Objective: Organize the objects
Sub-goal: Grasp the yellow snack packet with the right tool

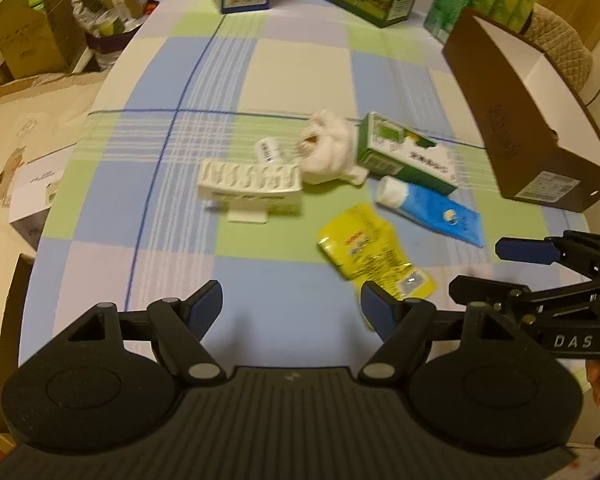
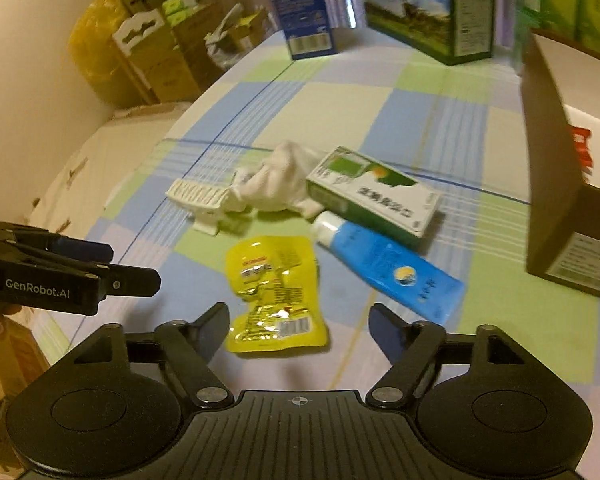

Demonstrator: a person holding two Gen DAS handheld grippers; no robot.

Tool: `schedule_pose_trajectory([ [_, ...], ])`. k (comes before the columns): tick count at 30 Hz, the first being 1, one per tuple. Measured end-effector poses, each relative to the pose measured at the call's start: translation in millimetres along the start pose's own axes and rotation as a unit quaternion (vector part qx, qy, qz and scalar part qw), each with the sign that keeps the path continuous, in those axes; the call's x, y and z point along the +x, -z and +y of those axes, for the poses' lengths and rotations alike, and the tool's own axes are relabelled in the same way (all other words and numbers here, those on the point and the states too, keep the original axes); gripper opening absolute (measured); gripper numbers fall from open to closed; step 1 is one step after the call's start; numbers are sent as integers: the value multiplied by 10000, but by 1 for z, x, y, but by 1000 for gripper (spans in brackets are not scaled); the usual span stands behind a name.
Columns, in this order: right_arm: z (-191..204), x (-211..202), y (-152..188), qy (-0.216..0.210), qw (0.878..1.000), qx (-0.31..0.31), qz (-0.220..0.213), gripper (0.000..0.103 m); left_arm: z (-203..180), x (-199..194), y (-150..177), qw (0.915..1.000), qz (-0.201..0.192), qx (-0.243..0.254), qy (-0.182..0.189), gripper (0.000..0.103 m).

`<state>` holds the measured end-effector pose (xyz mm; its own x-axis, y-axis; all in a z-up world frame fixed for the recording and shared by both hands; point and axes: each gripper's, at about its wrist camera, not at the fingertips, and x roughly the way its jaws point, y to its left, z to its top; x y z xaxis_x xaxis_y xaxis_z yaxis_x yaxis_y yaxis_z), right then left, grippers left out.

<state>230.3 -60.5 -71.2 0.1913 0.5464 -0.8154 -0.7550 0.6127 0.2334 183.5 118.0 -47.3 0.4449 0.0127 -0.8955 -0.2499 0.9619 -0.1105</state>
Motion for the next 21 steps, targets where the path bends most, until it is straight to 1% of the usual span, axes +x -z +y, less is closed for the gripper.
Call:
schedule_pose_trajectory([
  [6,18,32,1,162,9997,-187,87,77,18,12,5,9998,69,-52,-185,73],
  [12,28,57,2,347,9990,-294,41,78,34,22,6,9994,95,-94,-316,73],
  [18,37,75,1,454,9982,-402,-16,78,46,30,3,9992,72,-134,-363,73],
  [21,41,85,1,576,9971,-492,-41,78,52,34,1,9991,81,-140,-393,73],
])
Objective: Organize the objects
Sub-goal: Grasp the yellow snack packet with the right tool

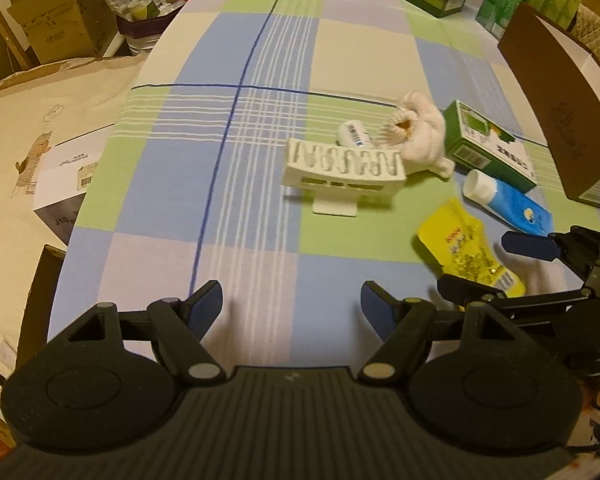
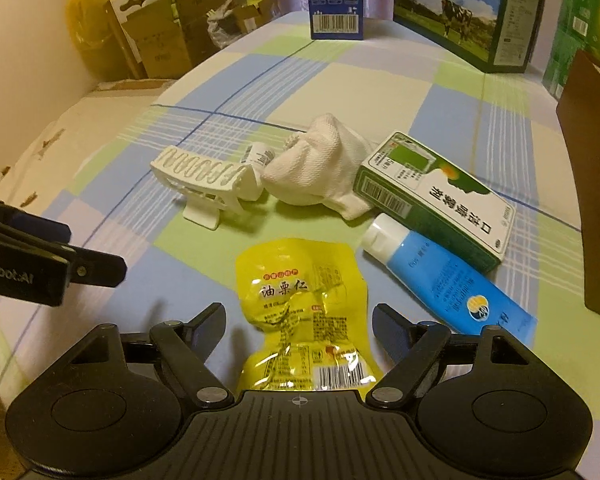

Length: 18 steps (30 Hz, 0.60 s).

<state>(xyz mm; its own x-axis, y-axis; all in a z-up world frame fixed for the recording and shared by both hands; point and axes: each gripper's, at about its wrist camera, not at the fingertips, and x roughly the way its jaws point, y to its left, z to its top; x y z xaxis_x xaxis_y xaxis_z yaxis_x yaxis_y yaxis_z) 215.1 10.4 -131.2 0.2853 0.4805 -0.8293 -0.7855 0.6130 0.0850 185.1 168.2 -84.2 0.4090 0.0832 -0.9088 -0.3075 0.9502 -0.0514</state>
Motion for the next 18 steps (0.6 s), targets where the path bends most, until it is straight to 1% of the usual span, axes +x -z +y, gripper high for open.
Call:
schedule_pose_trajectory([
  [3,4,8,0,153,9999,-34,7,78,4,4,-2,10000,11,-2,-8,73],
  [5,3,13,2,212,9997,38,88,77,6,6,-3,10000,22,9,0,73],
  [8,4,14,6,287,9996,3,20,76,7,8,-4,10000,38,20,25,73],
  [11,3,13,6,326,9995,-18,-38,66,7,11,-4,10000,62,34,62,73],
  [13,2,12,5,315,9995,-56,-10,63,6,14,-5,9999,81,51,80,73],
  [14,2,11,6,311,9995,-74,-3,60,5,14,-5,9999,86,59,94,73],
  [15,2,9,6,240,9996,-97,-56,54,4,15,-6,9999,87,69,108,73],
  [18,8,2,6,175,9993,-315,-81,46,2,16,-7,9998,71,110,152,73],
])
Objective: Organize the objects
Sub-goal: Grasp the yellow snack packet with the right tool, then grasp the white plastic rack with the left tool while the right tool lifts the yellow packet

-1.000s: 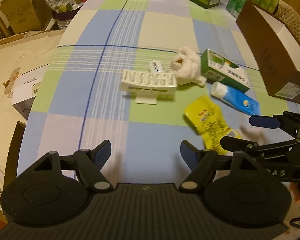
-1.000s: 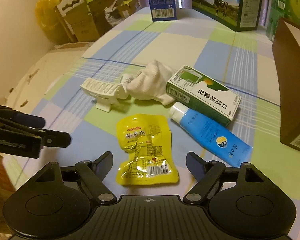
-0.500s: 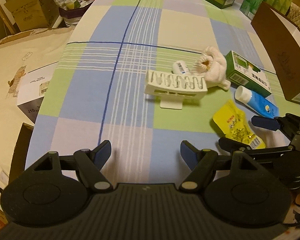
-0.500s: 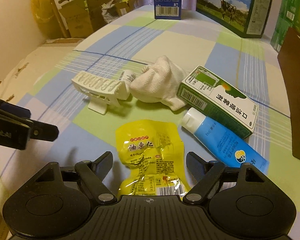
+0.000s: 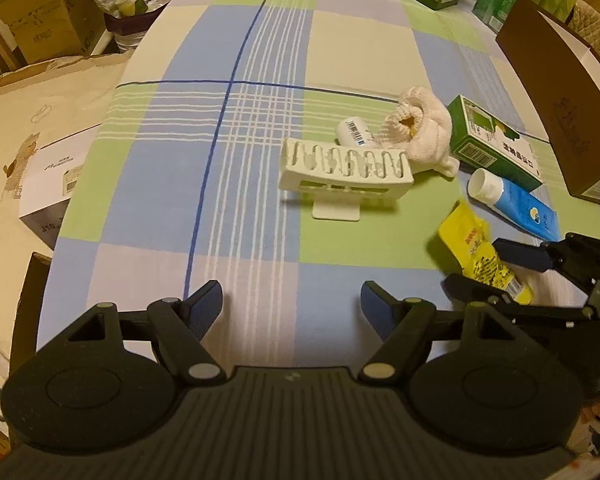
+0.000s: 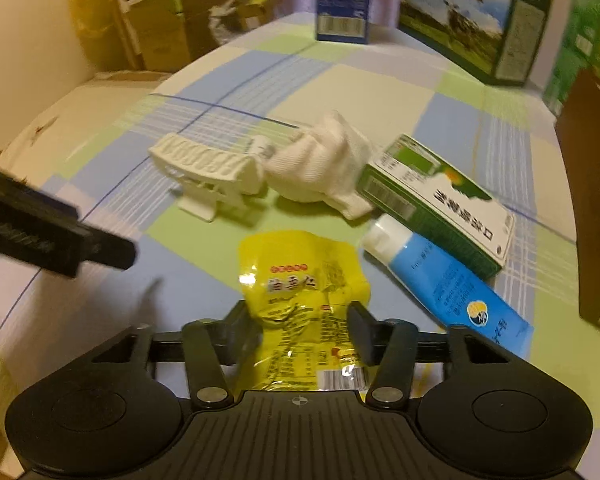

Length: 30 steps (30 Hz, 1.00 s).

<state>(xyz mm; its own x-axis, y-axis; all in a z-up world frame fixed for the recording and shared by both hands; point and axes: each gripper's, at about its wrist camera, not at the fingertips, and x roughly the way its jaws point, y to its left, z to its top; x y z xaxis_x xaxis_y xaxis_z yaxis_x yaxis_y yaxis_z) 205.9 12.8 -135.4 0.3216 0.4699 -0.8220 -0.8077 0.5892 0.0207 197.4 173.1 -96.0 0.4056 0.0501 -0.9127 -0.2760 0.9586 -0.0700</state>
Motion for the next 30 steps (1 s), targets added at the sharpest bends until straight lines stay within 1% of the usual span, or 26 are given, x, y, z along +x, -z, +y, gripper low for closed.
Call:
schedule_pose_trajectory([
  [1,0,-2,0,-37,10000,2,-15,43,-1,0,-1,10000,-7,24,22,73],
  [3,-2,-5,0,-83,9999,69,-24,42,-4,1,-2,10000,-28,73,58,73],
  [7,-12,-14,0,-244,9988,417,19,42,-9,1,-5,9997,-85,156,139,73],
  [11,-29,-34,1,-591,9940,920,-76,42,-13,1,-7,9995,-119,214,183,73],
  [15,-47,-53,0,-731,9863,1471,-172,41,-17,2,-11,9993,-149,280,217,73],
  [17,-58,-60,2,-690,9823,1732,-199,42,-19,3,-13,9991,-165,317,241,74],
  [23,-89,-83,10,-370,9732,2244,-345,42,-24,5,-19,9985,-251,412,278,76],
  [26,-103,-92,16,-214,9689,2430,-411,42,-25,6,-26,9982,-310,438,269,84],
  [30,-117,-100,20,-58,9644,2604,-462,42,-25,7,-38,9977,-395,476,280,88],
])
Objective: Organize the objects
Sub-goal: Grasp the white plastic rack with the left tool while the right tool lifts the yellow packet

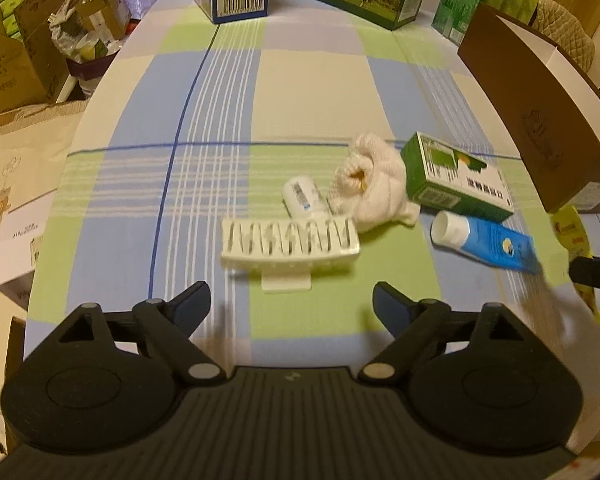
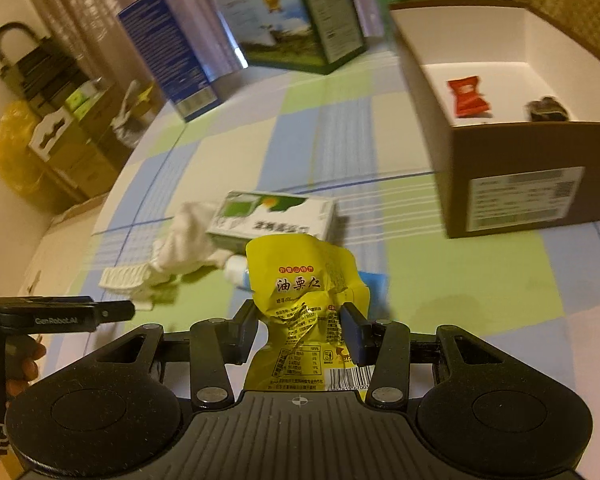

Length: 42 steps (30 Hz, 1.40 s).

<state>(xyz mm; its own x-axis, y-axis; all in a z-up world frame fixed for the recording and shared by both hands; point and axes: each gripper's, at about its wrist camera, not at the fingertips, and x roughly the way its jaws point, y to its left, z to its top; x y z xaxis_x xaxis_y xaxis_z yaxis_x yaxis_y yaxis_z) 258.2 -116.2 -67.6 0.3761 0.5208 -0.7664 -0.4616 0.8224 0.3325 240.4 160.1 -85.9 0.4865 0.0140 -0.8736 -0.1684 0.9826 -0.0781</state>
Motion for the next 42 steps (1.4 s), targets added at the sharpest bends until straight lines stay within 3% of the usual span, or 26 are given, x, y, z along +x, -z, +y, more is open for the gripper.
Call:
schedule_pose_trajectory([
  [13,-19,-8,-7,193,9994,236,-129,42,-6,26,-25,9998,64,161,-107,91],
  [22,-26,-6,-9,236,9993,279,-92,42,-5,34,-31,9997,78,164,-182,85],
  [42,-27,-5,-14,96,9998,168,-76,42,-1,15,-15,9992,-51,56,-396,84],
])
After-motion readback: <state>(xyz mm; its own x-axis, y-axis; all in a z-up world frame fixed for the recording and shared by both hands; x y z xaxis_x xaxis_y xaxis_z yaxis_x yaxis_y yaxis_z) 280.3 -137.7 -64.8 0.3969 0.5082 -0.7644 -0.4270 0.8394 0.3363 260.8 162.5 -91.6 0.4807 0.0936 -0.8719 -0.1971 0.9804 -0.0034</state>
